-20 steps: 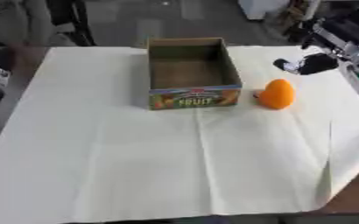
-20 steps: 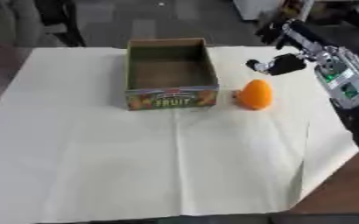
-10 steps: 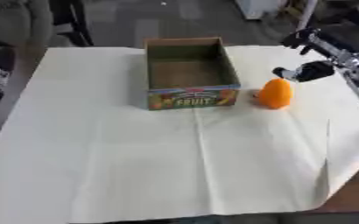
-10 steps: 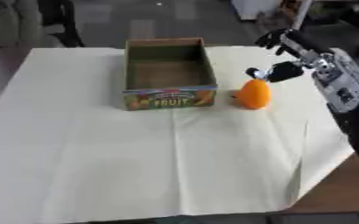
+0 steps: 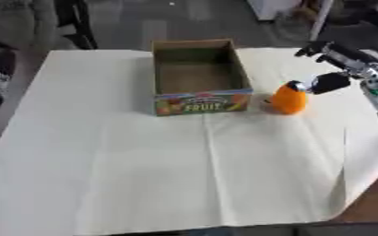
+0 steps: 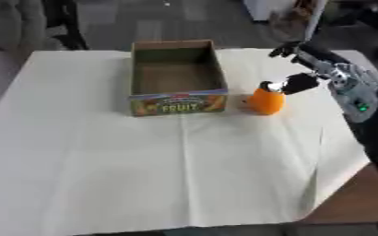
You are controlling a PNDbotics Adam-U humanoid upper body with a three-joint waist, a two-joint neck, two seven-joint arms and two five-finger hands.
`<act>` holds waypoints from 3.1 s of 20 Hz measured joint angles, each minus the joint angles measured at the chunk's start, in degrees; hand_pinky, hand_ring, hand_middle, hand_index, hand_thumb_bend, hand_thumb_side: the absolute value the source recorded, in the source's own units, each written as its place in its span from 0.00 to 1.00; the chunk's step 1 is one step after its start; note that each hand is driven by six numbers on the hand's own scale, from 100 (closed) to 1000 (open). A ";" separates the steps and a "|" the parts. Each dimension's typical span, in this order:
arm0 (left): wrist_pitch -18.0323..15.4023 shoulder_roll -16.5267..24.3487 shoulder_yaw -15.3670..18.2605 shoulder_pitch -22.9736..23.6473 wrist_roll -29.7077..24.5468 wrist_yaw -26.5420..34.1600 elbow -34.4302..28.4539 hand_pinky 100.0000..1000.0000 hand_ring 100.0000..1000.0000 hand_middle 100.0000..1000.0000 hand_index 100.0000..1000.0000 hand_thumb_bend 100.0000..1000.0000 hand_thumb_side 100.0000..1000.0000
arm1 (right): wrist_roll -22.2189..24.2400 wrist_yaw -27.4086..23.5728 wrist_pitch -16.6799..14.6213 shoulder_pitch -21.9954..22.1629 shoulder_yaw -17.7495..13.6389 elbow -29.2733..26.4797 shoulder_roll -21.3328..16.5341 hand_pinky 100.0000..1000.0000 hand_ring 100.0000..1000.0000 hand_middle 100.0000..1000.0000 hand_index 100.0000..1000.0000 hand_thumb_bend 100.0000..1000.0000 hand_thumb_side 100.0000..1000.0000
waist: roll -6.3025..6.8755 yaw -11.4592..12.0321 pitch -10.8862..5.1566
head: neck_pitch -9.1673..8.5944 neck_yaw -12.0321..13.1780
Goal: Pick up objects on the table and place them in the box.
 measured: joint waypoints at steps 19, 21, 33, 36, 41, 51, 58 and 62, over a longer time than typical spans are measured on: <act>0.00 -0.01 0.00 -0.03 0.00 0.00 0.00 0.57 0.56 0.54 0.69 0.61 0.30 | -1.73 3.96 0.98 0.12 -1.21 5.67 1.95 0.81 0.89 0.85 0.86 0.41 0.34 | 0.43 0.53 0.38 | 0.00 0.01; 0.00 -0.02 0.00 -0.10 0.00 0.00 -0.01 0.57 0.56 0.54 0.70 0.61 0.30 | -2.13 4.26 1.12 0.08 -1.33 6.31 2.18 0.81 0.89 0.85 0.86 0.41 0.34 | 0.55 0.62 0.39 | 0.00 0.01; 0.10 -0.07 -0.02 -0.42 -0.09 0.00 -0.02 0.57 0.56 0.54 0.70 0.61 0.30 | -3.50 5.87 1.81 -1.45 -2.27 11.04 4.51 0.78 0.86 0.81 0.85 0.41 0.33 | 0.98 1.21 0.71 | 0.00 -0.29; 0.11 -0.07 -0.02 -0.42 -0.10 0.00 -0.02 0.57 0.56 0.54 0.70 0.61 0.30 | -3.63 6.52 1.68 -1.65 -2.27 11.86 5.02 0.75 0.83 0.79 0.83 0.40 0.30 | 0.93 1.24 0.73 | 0.00 -0.45; 0.11 -0.08 -0.02 -0.42 -0.10 0.00 -0.02 0.57 0.56 0.54 0.70 0.61 0.30 | -3.76 7.08 1.63 -1.81 -2.41 12.54 5.40 0.59 0.71 0.71 0.78 0.34 0.01 | 0.87 1.25 0.74 | 0.00 -0.49; 0.11 -0.08 -0.02 -0.42 -0.10 0.02 -0.02 0.57 0.57 0.54 0.70 0.61 0.30 | -6.95 7.06 1.63 -1.84 -2.57 11.89 5.43 0.29 0.42 0.42 0.53 0.22 0.00 | 0.68 1.06 0.74 | 0.00 -0.53; 0.11 -0.08 -0.03 -0.42 -0.10 0.02 -0.02 0.57 0.57 0.54 0.70 0.61 0.30 | -8.34 5.15 1.56 -2.45 -2.03 8.09 5.34 0.27 0.42 0.40 0.52 0.23 0.01 | 0.65 0.94 0.67 | 0.00 -0.53; 0.11 -0.08 -0.03 -0.41 -0.10 0.02 -0.02 0.57 0.57 0.54 0.70 0.61 0.30 | -8.39 3.37 1.81 -4.21 -1.63 5.22 5.10 0.25 0.41 0.39 0.51 0.21 0.01 | 0.51 1.00 0.33 | 0.00 -0.51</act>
